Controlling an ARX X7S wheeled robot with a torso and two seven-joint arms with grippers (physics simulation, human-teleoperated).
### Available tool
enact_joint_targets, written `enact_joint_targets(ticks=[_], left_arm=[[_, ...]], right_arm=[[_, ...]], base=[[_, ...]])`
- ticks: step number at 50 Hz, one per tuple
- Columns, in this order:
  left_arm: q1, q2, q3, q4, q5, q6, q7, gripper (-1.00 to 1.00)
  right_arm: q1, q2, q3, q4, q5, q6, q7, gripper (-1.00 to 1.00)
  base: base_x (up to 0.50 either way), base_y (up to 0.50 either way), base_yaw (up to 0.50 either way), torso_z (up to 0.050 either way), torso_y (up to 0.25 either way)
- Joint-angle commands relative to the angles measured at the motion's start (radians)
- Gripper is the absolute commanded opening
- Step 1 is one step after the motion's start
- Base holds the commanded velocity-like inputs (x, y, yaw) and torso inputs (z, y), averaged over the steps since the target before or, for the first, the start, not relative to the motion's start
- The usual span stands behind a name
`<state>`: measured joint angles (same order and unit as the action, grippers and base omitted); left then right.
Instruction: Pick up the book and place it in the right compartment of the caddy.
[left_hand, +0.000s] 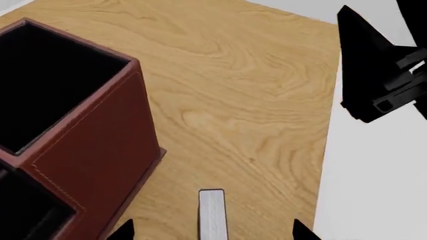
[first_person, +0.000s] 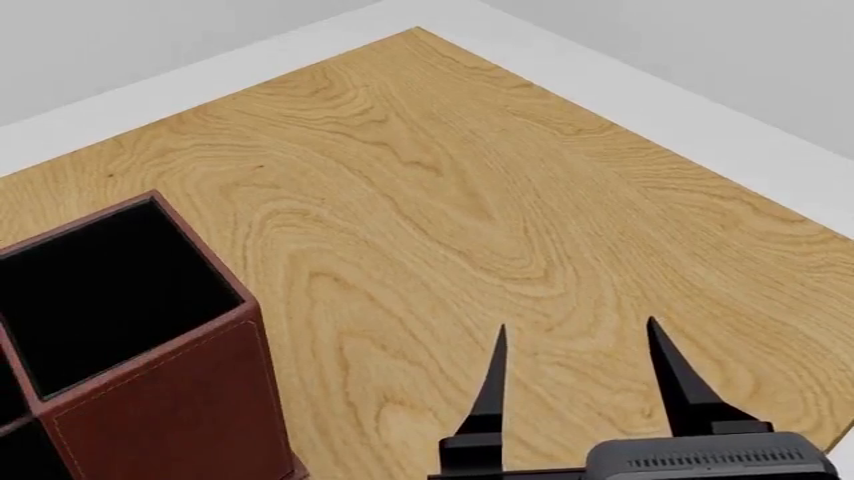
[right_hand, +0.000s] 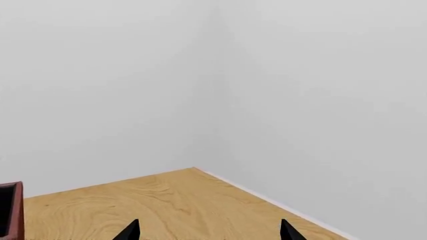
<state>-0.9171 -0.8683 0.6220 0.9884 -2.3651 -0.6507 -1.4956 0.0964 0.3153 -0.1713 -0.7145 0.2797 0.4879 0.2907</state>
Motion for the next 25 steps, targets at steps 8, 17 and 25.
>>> enact_joint_targets(ticks=[8, 17, 25], left_arm=[[0.072, 0.026, 0.046, -0.130, 0.128, -0.045, 0.088, 1.00], [0.111, 0.058, 0.076, -0.155, 0.179, -0.045, 0.096, 1.00], [0.145, 0.078, 0.101, -0.176, 0.218, -0.056, 0.123, 1.00]], right_arm=[[-0.001, 0.006, -0.002, 0.009, 0.009, -0.013, 0.002, 1.00], [0.002, 0.006, -0.005, 0.018, 0.013, -0.019, 0.001, 1.00], [0.001, 0.010, -0.004, 0.016, 0.018, -0.022, 0.004, 1.00]], base=[[0.00, 0.00, 0.00, 0.000, 0.000], [0.00, 0.00, 0.00, 0.000, 0.000], [0.00, 0.00, 0.00, 0.000, 0.000]])
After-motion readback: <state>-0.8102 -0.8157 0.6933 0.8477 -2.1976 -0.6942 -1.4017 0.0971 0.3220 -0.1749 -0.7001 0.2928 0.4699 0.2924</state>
